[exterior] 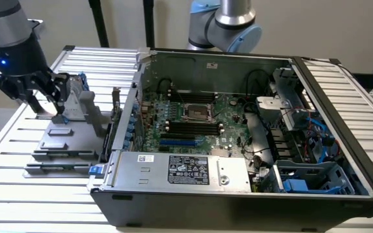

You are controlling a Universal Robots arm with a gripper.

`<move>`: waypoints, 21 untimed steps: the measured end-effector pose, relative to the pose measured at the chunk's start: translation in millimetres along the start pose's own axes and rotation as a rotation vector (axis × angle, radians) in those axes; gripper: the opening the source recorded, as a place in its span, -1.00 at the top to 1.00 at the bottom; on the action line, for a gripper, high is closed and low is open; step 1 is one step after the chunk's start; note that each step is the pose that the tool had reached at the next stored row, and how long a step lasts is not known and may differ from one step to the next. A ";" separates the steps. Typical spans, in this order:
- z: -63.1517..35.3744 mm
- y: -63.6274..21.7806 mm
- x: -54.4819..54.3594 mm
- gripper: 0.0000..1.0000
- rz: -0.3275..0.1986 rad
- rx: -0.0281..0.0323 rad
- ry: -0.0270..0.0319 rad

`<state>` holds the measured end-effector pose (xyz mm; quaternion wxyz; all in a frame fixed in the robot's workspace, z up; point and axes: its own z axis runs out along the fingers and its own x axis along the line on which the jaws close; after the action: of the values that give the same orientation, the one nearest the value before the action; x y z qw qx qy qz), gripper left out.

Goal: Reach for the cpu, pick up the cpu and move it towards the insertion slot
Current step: 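Pick up the cpu and move it towards the insertion slot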

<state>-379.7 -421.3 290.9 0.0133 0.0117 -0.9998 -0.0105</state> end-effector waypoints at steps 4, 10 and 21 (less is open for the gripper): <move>-18.6 -0.6 -15.4 -0.09 0.000 -0.0008 0.0007; -46.6 -2.1 -41.8 -0.09 -0.001 -0.0056 0.0029; -77.5 -2.9 -91.0 -0.09 -0.001 -0.0255 0.0045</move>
<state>-286.6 -423.7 365.9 0.0157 0.0122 -0.9995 -0.0232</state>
